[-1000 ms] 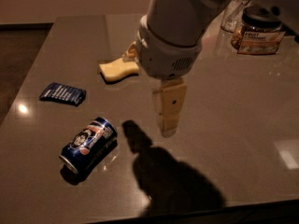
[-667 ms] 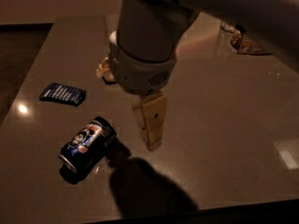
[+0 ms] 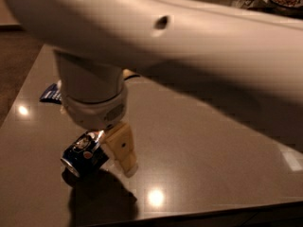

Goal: Place pepsi can upright

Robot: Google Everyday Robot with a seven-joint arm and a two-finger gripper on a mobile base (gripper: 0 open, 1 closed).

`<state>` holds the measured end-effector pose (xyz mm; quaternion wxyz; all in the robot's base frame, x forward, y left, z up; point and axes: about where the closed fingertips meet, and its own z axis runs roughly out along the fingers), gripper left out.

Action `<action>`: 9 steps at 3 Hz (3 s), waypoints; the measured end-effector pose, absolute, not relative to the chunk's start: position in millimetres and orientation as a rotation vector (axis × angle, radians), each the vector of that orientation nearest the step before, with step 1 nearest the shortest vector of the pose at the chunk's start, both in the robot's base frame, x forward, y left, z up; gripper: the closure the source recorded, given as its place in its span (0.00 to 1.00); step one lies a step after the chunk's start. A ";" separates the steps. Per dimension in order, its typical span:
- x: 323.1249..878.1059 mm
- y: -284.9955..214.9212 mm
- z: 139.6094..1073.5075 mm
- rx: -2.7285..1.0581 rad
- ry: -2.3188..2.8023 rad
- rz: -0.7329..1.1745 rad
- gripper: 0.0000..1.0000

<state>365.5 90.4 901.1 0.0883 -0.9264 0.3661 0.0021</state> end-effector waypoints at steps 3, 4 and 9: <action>364.0 114.8 858.5 -2.864 1.132 0.062 0.00; 365.6 119.9 851.6 -2.870 1.184 0.071 0.25; 467.5 58.0 936.6 -2.257 1.558 0.671 1.00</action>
Offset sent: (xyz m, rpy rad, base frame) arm -0.0036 0.0232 -0.0536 -0.1162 0.0968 0.0263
